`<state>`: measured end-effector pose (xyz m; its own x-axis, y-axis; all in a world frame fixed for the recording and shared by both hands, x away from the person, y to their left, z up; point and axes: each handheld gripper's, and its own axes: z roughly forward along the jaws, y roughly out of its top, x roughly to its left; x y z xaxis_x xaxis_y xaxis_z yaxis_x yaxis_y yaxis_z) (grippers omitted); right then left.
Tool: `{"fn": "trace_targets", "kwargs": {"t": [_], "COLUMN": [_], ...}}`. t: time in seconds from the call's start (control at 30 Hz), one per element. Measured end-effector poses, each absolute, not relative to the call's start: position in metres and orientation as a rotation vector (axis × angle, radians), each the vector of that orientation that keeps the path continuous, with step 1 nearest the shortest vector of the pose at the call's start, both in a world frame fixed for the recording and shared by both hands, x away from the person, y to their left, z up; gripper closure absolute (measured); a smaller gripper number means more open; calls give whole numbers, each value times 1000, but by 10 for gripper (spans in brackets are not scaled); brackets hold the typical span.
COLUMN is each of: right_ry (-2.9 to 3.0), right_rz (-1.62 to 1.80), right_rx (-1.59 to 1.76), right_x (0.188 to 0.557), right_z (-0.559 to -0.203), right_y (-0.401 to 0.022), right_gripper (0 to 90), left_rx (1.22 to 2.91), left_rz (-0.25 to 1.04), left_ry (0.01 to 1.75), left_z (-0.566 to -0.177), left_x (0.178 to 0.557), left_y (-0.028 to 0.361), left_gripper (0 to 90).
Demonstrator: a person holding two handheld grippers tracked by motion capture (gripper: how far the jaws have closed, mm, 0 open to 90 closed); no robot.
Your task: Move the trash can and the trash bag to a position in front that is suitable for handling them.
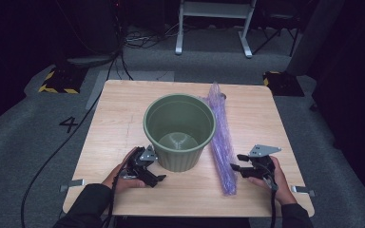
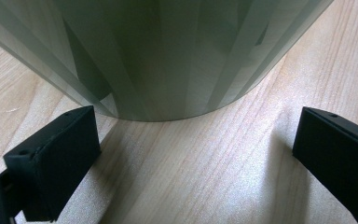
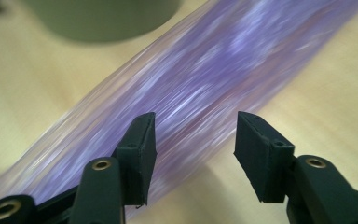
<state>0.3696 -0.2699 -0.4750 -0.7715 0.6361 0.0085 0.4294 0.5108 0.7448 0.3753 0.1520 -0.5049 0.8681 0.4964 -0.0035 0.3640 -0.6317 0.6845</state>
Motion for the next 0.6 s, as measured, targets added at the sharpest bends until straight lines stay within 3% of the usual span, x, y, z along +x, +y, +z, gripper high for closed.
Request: {"fn": "trace_targets", "kwargs": {"t": [0.27, 0.6], "right_ry": [2607, 2672], "right_rz": [1121, 1142], "right_rx": [716, 607], "right_x": [335, 322], "right_z": [-488, -493], "right_y": [-247, -215], "right_gripper": [507, 499], "left_rx": [2321, 2321], "left_rz": [239, 230], "left_ry": [616, 617], "left_z": [-505, -505], "left_x": [376, 376], "left_y": [152, 151], "left_gripper": [2, 0]}}
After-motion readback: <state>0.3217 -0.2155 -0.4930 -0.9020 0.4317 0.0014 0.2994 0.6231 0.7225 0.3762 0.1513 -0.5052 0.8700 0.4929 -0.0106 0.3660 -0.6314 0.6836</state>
